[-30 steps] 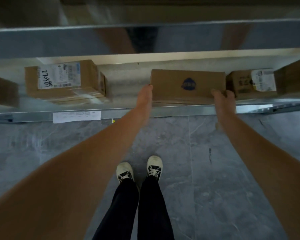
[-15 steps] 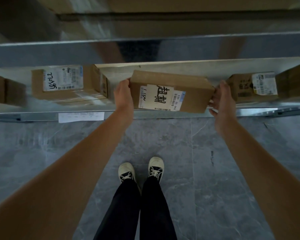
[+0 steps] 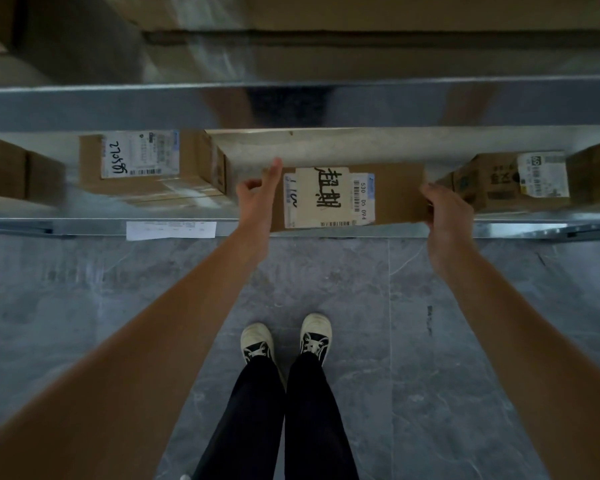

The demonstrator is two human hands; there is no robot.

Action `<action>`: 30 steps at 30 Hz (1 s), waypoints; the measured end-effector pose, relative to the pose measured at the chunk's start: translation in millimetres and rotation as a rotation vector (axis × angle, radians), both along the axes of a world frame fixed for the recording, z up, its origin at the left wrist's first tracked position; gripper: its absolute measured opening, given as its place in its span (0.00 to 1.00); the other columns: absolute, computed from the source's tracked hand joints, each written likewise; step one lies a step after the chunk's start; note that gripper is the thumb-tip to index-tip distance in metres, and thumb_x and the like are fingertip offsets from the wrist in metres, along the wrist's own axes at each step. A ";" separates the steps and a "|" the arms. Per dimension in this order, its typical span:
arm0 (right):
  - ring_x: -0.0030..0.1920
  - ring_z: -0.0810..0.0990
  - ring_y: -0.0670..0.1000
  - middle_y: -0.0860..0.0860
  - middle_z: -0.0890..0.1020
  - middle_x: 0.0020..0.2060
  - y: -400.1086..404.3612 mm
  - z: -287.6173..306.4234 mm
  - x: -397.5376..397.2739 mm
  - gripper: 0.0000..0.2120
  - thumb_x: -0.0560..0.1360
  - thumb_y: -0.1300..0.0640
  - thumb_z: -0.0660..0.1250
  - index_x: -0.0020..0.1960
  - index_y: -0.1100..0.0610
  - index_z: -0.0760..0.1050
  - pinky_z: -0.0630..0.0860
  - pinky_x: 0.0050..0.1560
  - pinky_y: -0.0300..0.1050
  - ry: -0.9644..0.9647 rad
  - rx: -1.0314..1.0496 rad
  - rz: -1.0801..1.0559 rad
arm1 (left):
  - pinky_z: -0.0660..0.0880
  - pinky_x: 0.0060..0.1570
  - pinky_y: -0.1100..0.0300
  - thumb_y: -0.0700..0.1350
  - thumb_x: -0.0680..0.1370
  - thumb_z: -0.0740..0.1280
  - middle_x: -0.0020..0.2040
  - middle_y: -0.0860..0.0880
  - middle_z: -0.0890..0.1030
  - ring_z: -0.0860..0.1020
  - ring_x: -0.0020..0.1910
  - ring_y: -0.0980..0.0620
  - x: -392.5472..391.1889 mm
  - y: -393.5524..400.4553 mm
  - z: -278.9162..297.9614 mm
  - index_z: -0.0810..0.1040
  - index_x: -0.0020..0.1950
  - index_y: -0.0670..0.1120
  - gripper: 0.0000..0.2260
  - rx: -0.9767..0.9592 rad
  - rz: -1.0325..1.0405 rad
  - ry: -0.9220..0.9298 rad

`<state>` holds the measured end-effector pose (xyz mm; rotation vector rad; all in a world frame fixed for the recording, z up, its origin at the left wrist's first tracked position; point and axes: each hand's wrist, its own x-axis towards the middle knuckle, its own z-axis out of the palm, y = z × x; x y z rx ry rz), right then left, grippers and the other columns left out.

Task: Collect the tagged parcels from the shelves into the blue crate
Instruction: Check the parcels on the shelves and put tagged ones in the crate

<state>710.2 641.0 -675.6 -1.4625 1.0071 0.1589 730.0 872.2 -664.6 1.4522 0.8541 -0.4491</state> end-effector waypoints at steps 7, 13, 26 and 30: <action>0.60 0.75 0.46 0.49 0.76 0.63 1.8 5.0 -8.2 0.24 0.76 0.53 0.68 0.71 0.54 0.69 0.68 0.50 0.33 -0.048 -0.117 -0.028 | 0.78 0.52 0.48 0.58 0.73 0.70 0.50 0.51 0.81 0.79 0.53 0.50 -28.9 -1.2 14.9 0.61 0.63 0.59 0.25 -0.089 -0.103 0.056; 0.54 0.82 0.56 0.55 0.79 0.60 40.2 64.7 -52.0 0.39 0.68 0.43 0.75 0.71 0.49 0.59 0.80 0.53 0.61 -0.044 0.215 -0.332 | 0.79 0.46 0.49 0.58 0.70 0.73 0.54 0.47 0.81 0.83 0.46 0.46 -91.1 -38.0 63.6 0.71 0.56 0.58 0.18 -0.295 -0.249 0.186; 0.53 0.81 0.67 0.65 0.81 0.56 34.4 249.0 -184.5 0.31 0.73 0.37 0.65 0.65 0.60 0.74 0.79 0.51 0.65 -0.286 0.252 -0.495 | 0.74 0.62 0.44 0.57 0.81 0.53 0.55 0.42 0.83 0.79 0.57 0.41 -145.6 -84.9 237.5 0.80 0.53 0.51 0.18 -0.212 -0.892 -0.023; 0.44 0.83 0.58 0.60 0.82 0.52 28.8 305.5 -201.3 0.26 0.81 0.43 0.55 0.66 0.63 0.73 0.82 0.43 0.54 -0.351 0.302 -0.640 | 0.71 0.65 0.48 0.53 0.84 0.49 0.62 0.44 0.78 0.77 0.61 0.46 -156.5 -94.6 292.7 0.75 0.59 0.50 0.17 -0.264 -0.978 -0.151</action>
